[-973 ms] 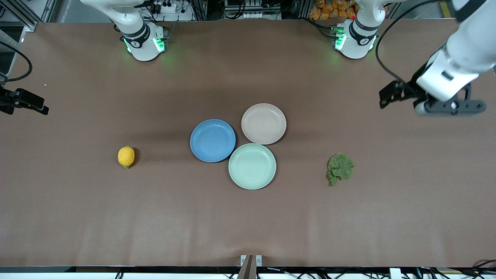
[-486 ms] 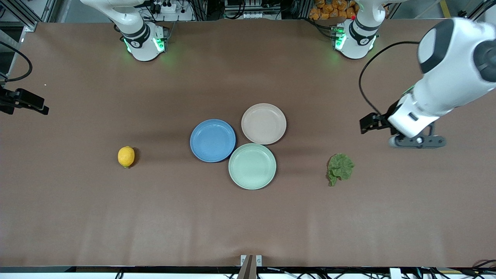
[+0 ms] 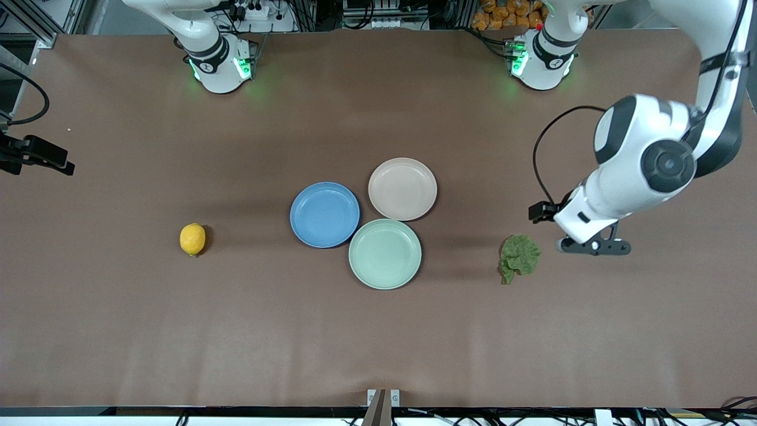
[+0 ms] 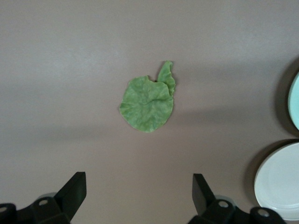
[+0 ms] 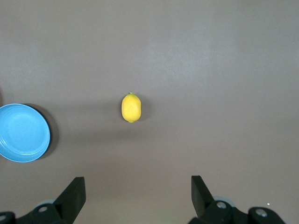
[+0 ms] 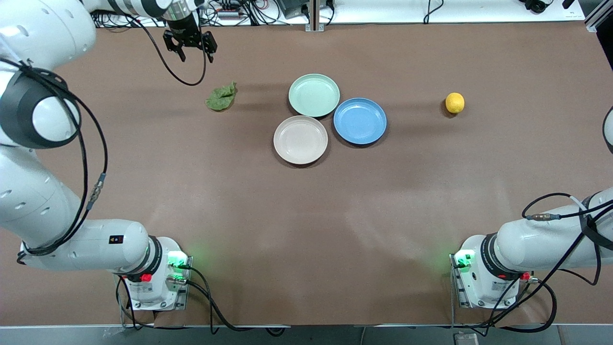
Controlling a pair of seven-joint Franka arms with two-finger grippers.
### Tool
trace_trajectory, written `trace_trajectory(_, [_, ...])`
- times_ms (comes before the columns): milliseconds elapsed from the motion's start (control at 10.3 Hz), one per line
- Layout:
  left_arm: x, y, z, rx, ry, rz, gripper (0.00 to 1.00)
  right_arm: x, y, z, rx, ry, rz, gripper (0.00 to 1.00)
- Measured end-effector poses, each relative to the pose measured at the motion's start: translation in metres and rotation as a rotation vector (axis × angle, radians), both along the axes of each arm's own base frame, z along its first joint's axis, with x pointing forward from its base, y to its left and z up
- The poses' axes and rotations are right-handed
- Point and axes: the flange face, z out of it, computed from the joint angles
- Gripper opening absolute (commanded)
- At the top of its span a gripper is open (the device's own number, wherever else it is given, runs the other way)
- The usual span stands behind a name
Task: Place lemon and lettuce in plates
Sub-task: 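Move the left gripper down over the green lettuce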
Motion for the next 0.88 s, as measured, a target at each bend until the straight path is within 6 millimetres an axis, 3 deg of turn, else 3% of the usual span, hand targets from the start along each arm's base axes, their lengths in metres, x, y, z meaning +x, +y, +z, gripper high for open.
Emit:
trace_trajectory(292, [0.008,-0.005,-0.038,-0.004,0.018,-0.012,1.00,-0.006,0.001,-0.004,0.005,0.053,0.000,1.00])
trace_trajectory(486, [0.011,-0.009,-0.051,0.012,0.004,-0.033,1.00,-0.007,0.001,-0.012,0.008,0.078,0.000,1.00])
trace_trajectory(876, [0.022,-0.017,-0.089,-0.002,-0.044,-0.056,1.00,0.002,0.004,-0.058,0.038,0.163,-0.001,1.00])
